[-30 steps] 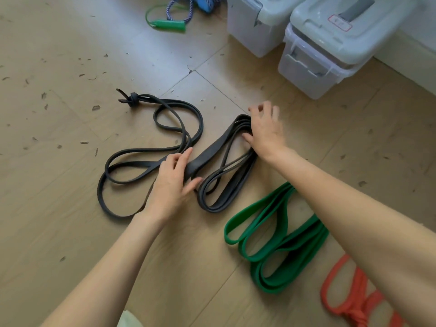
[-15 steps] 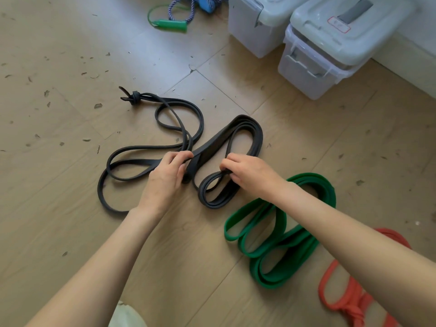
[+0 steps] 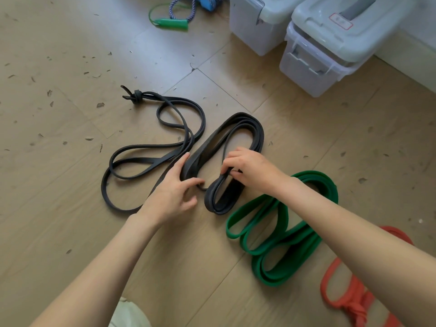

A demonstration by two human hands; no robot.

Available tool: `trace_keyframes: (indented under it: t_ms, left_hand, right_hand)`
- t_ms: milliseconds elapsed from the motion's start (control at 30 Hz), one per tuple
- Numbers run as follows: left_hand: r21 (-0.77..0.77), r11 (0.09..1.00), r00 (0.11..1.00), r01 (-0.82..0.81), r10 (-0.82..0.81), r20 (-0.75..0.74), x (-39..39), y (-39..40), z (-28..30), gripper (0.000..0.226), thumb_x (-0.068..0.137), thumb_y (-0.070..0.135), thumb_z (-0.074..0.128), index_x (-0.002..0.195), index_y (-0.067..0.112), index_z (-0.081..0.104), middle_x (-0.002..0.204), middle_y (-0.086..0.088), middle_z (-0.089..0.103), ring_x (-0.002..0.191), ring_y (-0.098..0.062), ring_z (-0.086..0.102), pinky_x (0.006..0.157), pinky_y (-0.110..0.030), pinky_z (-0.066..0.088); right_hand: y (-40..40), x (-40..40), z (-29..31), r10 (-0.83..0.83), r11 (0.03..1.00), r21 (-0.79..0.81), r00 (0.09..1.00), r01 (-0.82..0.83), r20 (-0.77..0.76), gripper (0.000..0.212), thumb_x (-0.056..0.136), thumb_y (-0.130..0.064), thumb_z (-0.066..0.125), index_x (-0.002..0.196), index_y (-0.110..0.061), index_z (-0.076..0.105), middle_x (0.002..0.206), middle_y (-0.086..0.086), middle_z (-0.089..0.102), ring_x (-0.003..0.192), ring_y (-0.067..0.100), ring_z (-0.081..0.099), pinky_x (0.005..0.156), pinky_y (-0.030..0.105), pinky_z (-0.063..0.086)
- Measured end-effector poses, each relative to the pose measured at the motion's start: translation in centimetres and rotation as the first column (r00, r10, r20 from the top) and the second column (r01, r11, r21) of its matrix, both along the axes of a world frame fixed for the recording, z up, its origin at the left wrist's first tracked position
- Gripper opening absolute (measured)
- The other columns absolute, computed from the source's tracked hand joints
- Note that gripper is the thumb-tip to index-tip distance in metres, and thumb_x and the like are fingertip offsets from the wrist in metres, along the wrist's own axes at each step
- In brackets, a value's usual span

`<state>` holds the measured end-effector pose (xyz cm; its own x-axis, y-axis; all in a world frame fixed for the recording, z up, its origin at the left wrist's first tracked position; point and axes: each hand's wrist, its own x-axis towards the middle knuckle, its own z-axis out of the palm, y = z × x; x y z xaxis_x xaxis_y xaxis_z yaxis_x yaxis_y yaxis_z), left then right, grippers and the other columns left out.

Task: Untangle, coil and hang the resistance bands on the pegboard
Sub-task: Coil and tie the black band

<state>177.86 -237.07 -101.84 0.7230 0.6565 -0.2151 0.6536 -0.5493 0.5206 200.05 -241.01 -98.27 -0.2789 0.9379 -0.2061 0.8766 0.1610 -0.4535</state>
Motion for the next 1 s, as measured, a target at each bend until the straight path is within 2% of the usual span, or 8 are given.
trace_keyframes:
  t_ms: [133,300,400,567,633,733,867,1000]
  left_hand:
    - [0.033,0.974,0.970,-0.222,0.218,0.105,1.0,-1.0,0.1,0.017,0.073,0.023,0.076,0.080,0.015,0.062,0.142,-0.016,0.031,0.131,-0.032,0.034,0.104,-0.042,0.038]
    - [-0.110,0.881,0.845,-0.461,0.473,0.247,0.9,-1.1,0.1,0.024,0.075,0.007,0.068,0.079,0.012,0.045,0.119,-0.008,0.039,0.119,-0.002,0.027,0.082,-0.008,0.025]
    - [-0.107,0.909,0.883,-0.402,0.416,0.219,0.8,-1.2,-0.1,0.018,0.080,0.005,0.062,0.092,0.007,0.048,0.105,-0.007,0.053,0.115,-0.012,0.046,0.080,-0.002,0.027]
    - [-0.197,0.910,0.895,-0.365,0.401,0.195,0.7,-1.4,0.0,0.036,0.081,0.002,0.059,0.107,0.018,0.041,0.135,-0.006,0.049,0.129,-0.009,0.040,0.098,-0.019,0.034]
    - [-0.220,0.904,0.891,-0.365,0.408,0.198,0.6,-1.2,0.1,0.052,0.082,0.001,0.060,0.127,0.013,0.038,0.136,-0.007,0.049,0.128,-0.014,0.043,0.102,-0.020,0.031]
    - [-0.181,0.910,0.892,-0.373,0.405,0.200,0.4,-0.8,0.5,0.046,0.085,0.008,0.061,0.127,0.013,0.043,0.121,-0.010,0.057,0.114,-0.021,0.053,0.096,-0.026,0.038]
    - [-0.120,0.919,0.898,-0.376,0.393,0.197,0.4,-0.4,1.1,0.040,0.087,0.012,0.060,0.124,0.011,0.047,0.113,-0.009,0.062,0.105,-0.023,0.058,0.093,-0.036,0.046]
    - [0.002,0.934,0.923,-0.357,0.353,0.152,0.9,-0.8,0.7,0.044,0.088,0.013,0.058,0.130,0.010,0.047,0.121,-0.009,0.058,0.112,-0.024,0.053,0.095,-0.030,0.038]
  right_hand:
    - [0.0,0.6,0.4,-0.060,0.997,-0.042,0.996,0.057,-0.064,0.017,0.085,-0.004,0.060,0.098,-0.010,0.069,0.098,0.005,0.065,0.095,0.019,0.052,0.079,0.022,0.036]
    - [0.3,-0.2,-0.1,-0.024,0.998,-0.055,1.000,0.024,0.013,0.020,0.088,-0.012,0.059,0.105,-0.017,0.069,0.104,0.003,0.063,0.095,0.018,0.044,0.080,0.026,0.037]
    - [1.1,-1.7,-0.7,-0.066,0.998,0.020,0.995,0.065,0.079,0.025,0.090,-0.015,0.056,0.112,-0.020,0.066,0.108,0.002,0.060,0.103,0.022,0.043,0.083,0.033,0.035]
    - [1.7,-2.5,-1.4,-0.036,0.999,0.011,0.989,0.035,0.141,0.034,0.091,-0.028,0.054,0.123,-0.019,0.056,0.118,0.002,0.058,0.114,0.023,0.045,0.096,0.033,0.030]
    - [1.0,-1.6,-1.4,0.036,0.999,-0.028,0.988,-0.032,0.152,0.053,0.088,-0.044,0.055,0.133,-0.018,0.046,0.129,0.003,0.052,0.123,0.022,0.040,0.103,0.033,0.024]
    - [-0.3,-0.7,-1.3,0.145,0.986,-0.112,0.973,-0.126,0.179,0.088,0.075,-0.059,0.063,0.144,-0.018,0.028,0.144,0.002,0.035,0.134,0.021,0.027,0.111,0.037,0.014]
    - [0.2,-1.2,-1.2,0.214,0.977,-0.066,0.933,-0.203,0.291,0.094,0.073,-0.053,0.069,0.145,-0.015,0.022,0.141,0.003,0.035,0.127,0.025,0.035,0.109,0.039,0.020]
    - [0.0,-1.6,-1.1,0.310,0.951,-0.126,0.873,-0.284,0.375,0.096,0.073,-0.043,0.071,0.146,-0.012,0.017,0.143,0.009,0.032,0.129,0.029,0.032,0.111,0.044,0.019]
